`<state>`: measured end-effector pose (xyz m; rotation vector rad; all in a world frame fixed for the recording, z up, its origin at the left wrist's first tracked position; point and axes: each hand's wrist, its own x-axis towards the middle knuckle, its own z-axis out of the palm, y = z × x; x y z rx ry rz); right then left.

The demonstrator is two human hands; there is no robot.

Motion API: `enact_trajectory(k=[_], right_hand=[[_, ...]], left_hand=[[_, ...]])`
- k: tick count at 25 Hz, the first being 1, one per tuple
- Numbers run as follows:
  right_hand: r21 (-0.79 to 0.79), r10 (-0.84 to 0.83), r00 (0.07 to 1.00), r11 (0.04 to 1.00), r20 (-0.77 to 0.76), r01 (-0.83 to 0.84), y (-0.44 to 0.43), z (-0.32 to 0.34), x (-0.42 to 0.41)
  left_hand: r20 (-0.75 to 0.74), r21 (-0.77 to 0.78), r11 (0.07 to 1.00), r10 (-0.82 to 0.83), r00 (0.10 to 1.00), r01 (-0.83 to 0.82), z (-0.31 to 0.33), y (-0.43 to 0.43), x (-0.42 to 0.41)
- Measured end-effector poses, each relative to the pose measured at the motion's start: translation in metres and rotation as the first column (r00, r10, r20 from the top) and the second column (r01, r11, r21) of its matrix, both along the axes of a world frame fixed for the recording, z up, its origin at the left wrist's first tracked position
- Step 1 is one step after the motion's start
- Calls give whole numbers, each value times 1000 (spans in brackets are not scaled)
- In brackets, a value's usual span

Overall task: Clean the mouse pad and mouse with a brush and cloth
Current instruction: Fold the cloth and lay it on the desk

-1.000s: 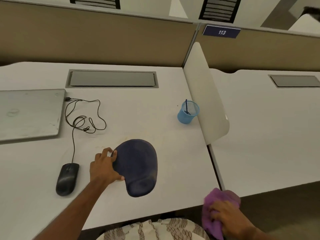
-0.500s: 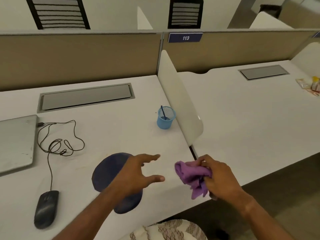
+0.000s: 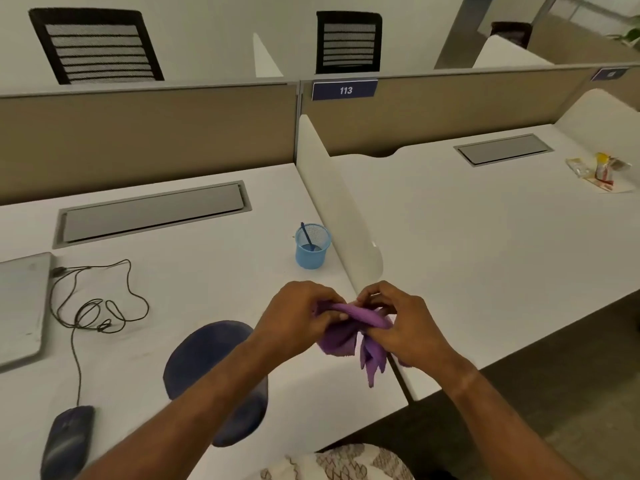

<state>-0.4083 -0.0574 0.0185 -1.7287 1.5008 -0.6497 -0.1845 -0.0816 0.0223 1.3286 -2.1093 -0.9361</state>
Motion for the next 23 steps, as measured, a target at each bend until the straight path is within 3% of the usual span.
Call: enact_trajectory(k=[6, 14, 20, 23], right_hand=[[106, 33, 996, 994, -83, -24, 8, -13, -16], [-187, -243, 969, 955, -46, 230, 6, -14, -23], [-121, -101, 992, 989, -80, 91, 24, -1, -42], [43, 35, 984, 999, -175, -28, 29, -3, -55]], left_hand=[[-80, 7, 990, 139, 987, -139, 5, -11, 2], [-120, 27, 984, 176, 977, -174, 8, -10, 23], [-220, 187, 976, 154, 963, -113, -10, 41, 33], [-247, 313, 949, 124, 961, -42, -30, 64, 32]])
